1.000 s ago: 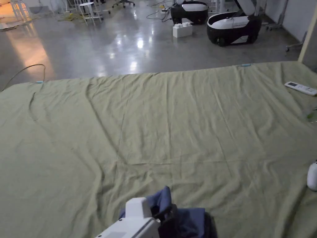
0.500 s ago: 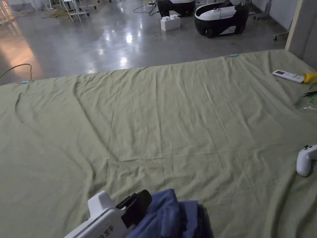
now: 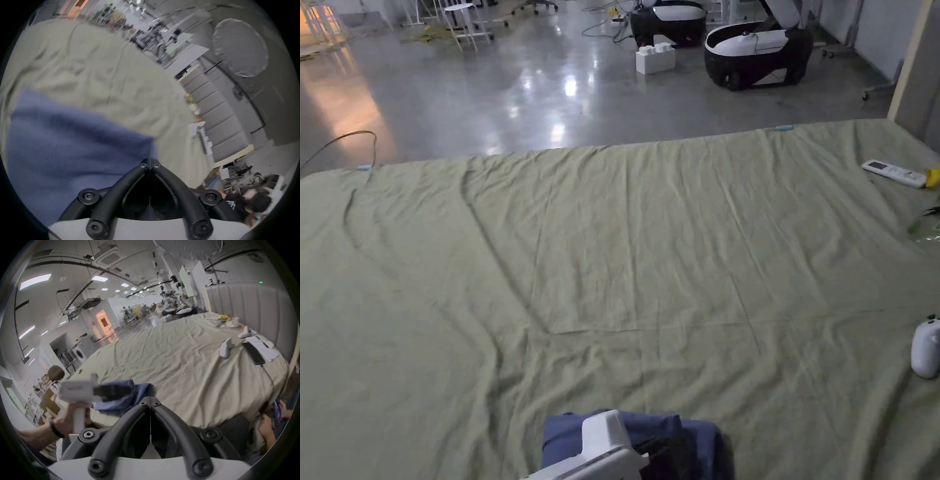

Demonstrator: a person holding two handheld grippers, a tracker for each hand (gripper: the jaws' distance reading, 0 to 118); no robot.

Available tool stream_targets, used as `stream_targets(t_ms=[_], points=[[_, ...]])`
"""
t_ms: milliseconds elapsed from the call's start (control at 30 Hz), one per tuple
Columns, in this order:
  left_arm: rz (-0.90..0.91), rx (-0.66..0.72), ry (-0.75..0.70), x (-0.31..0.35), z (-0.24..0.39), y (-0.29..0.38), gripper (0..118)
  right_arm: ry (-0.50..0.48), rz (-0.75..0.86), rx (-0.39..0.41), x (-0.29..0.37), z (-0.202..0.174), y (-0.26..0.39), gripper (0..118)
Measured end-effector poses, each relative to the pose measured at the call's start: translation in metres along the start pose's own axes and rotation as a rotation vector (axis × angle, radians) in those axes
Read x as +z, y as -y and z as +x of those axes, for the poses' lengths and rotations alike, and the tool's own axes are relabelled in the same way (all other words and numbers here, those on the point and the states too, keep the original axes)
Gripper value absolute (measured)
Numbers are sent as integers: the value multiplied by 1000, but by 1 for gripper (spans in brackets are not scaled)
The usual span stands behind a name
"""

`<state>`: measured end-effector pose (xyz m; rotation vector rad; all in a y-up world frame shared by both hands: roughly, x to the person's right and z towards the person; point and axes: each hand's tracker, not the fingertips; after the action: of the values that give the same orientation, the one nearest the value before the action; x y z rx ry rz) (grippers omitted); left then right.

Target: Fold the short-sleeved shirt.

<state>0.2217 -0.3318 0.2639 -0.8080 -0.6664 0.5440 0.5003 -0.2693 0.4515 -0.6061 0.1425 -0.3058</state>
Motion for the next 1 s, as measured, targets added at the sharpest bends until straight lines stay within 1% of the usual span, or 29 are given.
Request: stream_targets(t_ms=[33,67,100,133,167,267,333,367,400,433,467,500,533,567,600,633,667,767,833,867,900,933,967,1000], points=[[24,-21,32,15,5,-6,0,-12,-26,37,-15,-6,-1,0],[53,-61,33,37,12,-12,0,-34,-62,77,-33,-12,-5,0],[76,-107,-16,57,16,-16,0,-57,-85,118,-53,-21,-7,0],[95,-136,-54,73,16,-19,0,-78,-105,142,-70,-29,-10,0],[110,-145,-75,89,12,-21,0,-101,-133,153,-89,-37,-14,0],[139,-79,-124,128,-6,-24,0,-164,-174,170,-140,-57,-23,0],[151,-57,-167,143,-20,-22,0,-124,-245,238,-173,-65,-29,0],[140,-57,-192,147,-28,-22,0,-73,-284,293,-190,-66,-27,0],[137,-49,-219,150,-35,-20,5,-1,-366,367,-209,-64,-21,0],[135,-34,-250,153,-41,-18,11,50,-466,403,-222,-58,-13,0],[131,-20,-252,155,-47,-17,15,72,-497,423,-232,-52,-2,0],[117,-6,-242,153,-55,-18,15,86,-475,457,-232,-48,4,0],[101,13,-231,151,-61,-18,31,82,-434,501,-226,-51,2,0],[90,34,-217,147,-67,-19,54,79,-439,526,-221,-57,-1,0],[82,52,-209,138,-74,-21,84,115,-461,548,-221,-61,1,0],[70,61,-206,130,-80,-23,101,115,-461,568,-223,-64,3,0],[47,76,-194,120,-87,-26,106,115,-457,579,-227,-64,6,0],[-12,158,-81,89,-106,-36,105,119,-453,572,-223,-66,4,0],[-58,165,1,66,-116,-41,105,104,-446,542,-222,-60,4,0],[-93,159,-9,56,-119,-43,103,98,-443,521,-222,-57,3,0],[-127,133,-62,45,-121,-44,97,92,-444,498,-222,-55,2,0],[-151,105,-111,37,-121,-44,87,88,-445,484,-222,-54,1,0],[-190,87,-134,29,-123,-43,73,86,-447,476,-222,-53,1,0],[-213,72,-146,25,-126,-42,43,83,-449,469,-223,-52,0,0]])
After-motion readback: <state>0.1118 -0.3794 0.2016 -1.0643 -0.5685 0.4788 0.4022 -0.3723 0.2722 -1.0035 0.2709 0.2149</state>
